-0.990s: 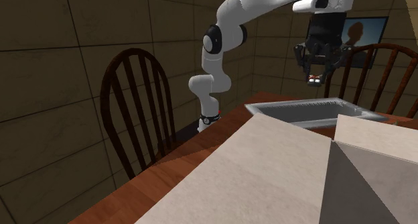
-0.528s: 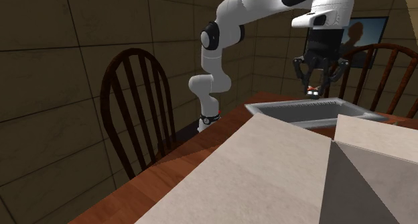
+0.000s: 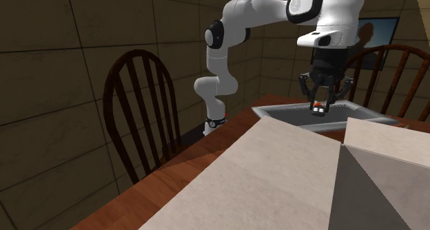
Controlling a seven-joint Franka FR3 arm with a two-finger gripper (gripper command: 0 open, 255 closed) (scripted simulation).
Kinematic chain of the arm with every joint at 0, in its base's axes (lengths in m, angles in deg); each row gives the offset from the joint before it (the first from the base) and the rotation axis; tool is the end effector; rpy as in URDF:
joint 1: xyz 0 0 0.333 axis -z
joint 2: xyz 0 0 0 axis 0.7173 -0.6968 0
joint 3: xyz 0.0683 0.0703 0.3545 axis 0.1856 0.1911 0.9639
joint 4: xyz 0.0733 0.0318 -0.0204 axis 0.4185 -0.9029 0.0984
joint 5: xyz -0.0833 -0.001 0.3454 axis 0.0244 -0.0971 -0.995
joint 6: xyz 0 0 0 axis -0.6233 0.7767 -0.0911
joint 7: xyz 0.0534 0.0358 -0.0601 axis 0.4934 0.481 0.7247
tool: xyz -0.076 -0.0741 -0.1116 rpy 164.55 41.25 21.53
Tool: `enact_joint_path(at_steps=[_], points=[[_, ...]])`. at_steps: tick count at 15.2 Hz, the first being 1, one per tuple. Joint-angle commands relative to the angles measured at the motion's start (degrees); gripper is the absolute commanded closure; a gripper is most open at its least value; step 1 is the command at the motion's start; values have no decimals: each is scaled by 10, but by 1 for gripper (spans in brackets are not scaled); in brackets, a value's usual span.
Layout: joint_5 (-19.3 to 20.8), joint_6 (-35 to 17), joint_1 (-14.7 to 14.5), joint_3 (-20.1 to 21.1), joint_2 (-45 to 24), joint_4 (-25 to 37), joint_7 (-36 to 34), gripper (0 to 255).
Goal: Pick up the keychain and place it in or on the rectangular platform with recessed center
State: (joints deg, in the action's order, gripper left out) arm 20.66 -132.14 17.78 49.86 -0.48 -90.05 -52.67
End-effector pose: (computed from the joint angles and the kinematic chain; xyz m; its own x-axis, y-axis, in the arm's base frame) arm 0.3873 0.4684 0.5901 0.9934 -0.1142 -0.0062 -0.1143 -0.9934 -0.0111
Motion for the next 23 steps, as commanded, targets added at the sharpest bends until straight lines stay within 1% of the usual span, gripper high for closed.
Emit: enact_joint_path(at_steps=[1,7,8,13,17,23], points=[[-1,-6,1,0,1,-6,0,255],[-1,-6,1,0,1,-6,0,255],[-1,-6,1,0,1,-6,0,0],[-1,-6,1,0,1,-6,0,0],[16,85,-19,2,-32,114,-4,0],[16,85,-19,1,-32,115,-4,0]])
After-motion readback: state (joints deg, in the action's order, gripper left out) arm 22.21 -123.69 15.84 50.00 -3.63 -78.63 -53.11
